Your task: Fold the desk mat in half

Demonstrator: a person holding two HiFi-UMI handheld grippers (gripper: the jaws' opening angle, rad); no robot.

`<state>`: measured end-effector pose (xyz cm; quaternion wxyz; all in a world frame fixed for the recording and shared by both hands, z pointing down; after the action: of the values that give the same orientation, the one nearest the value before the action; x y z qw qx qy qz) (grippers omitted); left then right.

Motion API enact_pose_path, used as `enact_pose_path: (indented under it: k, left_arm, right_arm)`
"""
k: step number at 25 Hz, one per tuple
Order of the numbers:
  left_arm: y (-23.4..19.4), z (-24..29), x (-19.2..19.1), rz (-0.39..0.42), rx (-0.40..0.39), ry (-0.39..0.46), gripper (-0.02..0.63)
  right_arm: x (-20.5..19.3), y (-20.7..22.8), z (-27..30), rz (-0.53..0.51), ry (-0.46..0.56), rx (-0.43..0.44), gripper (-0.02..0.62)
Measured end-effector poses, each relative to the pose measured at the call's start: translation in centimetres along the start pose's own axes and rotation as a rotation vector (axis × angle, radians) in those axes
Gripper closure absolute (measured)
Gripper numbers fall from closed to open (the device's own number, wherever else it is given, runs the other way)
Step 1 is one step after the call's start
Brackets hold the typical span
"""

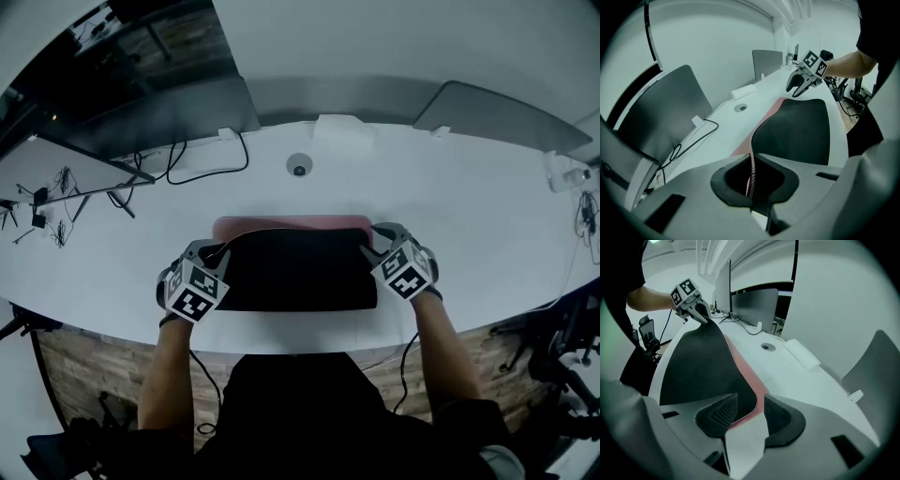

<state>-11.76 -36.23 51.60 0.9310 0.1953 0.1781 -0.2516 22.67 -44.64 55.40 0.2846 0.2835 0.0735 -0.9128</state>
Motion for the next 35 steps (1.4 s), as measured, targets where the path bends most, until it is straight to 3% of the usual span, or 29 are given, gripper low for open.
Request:
enact_pose_path:
  k: [7,9,21,24,30,35]
  left_arm:
    - [-0.2,1.2,-0.2,-0.011,-0.018,-0.021,0.581]
    - [-0.3,1.5,-0.4,-0.019,-0.021,-0.025,0.581]
    - [-0.7,3.0,-1.3,-0.094,-0.037,-0.02,0.581]
    - [-0.6,3.1,-1.4,-0.097,-0.035,-0.023,0.581]
    - [-1.2,3.0,-0.9,-0.104,-0.017,0.006,0.581]
    - [-2.2,4.6,0.0,-0.092,-0.029,-0.019,0.581]
  right_arm:
    - [-0.4,0.5,3.0,0.047,-0.058,0.106,0.356]
    - [-0.5,0.5,3.1,0.078,-0.057,0.145,0.409]
    - [-0.2,0.6,3.3,0.081,-0.102,0.194,0.445]
    - [-0.4,-0.1,3.2,0.086,-0.089,0.215,0.532]
    - [0.6,0.4,1.5,0.108,0.002,0.142,0.549]
    - [0.2,1.6,2.1,0.13,-0.027,0.112,0.509]
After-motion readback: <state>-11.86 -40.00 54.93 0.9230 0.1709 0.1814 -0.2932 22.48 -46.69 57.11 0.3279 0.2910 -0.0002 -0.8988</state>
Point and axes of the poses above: the fingertips, and each gripper's own axes: z forward along the fingers, y to its right, x out of its top, the point moved 9 cm from there along -z, backward along the fingers, and after that the axes turned 14 degrees about z, right-handed, at the moved point
